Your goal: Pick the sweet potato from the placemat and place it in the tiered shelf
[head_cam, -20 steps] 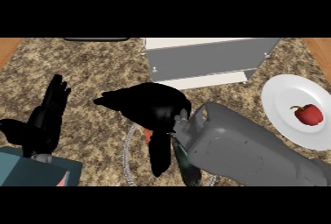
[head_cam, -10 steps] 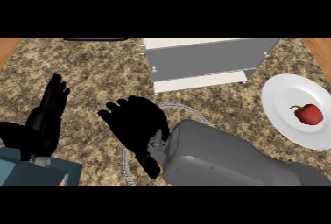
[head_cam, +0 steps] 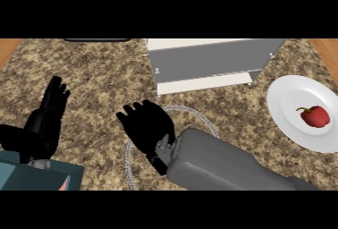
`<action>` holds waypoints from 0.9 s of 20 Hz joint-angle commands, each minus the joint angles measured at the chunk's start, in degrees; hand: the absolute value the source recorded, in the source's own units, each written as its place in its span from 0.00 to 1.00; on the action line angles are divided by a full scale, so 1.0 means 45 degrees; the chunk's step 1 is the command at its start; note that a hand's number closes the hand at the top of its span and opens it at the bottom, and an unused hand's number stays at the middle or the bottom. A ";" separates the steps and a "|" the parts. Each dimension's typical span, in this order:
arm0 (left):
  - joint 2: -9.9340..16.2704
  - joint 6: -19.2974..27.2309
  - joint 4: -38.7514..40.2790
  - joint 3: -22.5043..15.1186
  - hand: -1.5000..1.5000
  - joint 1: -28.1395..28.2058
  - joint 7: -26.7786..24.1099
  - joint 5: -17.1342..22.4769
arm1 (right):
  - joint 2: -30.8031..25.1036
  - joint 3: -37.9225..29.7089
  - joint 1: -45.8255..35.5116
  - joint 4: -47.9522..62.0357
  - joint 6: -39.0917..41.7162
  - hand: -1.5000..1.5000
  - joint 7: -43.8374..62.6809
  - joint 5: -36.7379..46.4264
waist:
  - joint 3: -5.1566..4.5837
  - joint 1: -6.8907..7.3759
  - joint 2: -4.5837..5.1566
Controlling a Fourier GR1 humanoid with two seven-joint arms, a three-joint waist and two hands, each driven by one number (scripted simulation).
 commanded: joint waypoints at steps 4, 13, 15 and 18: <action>-0.0237 -0.0440 -0.0135 0.0223 0.50 0.0458 -0.0092 -0.0276 | -0.0306 -0.0153 0.1589 0.0991 -0.0535 0.00 -0.2270 0.1856 | 0.0002 0.0027 0.0010; -0.0911 -0.0646 -0.0359 0.0533 0.50 0.0492 0.0022 -0.0755 | 0.0745 -0.0900 0.1770 0.1764 -0.0508 0.00 -0.2914 0.3257 | 0.0000 0.0042 0.0001; -0.0613 -0.1191 0.1029 0.1388 0.50 -0.0743 0.0018 -0.0246 | 0.0505 -0.1092 0.2073 0.1821 -0.0394 0.00 -0.3749 0.3651 | -0.0001 -0.0050 0.0012; -0.0237 -0.1585 0.0318 0.1580 0.50 -0.0292 0.0281 -0.0302 | 0.0752 -0.0981 0.1282 0.2932 -0.0912 0.00 -0.3961 0.3260 | -0.0002 0.0091 0.0021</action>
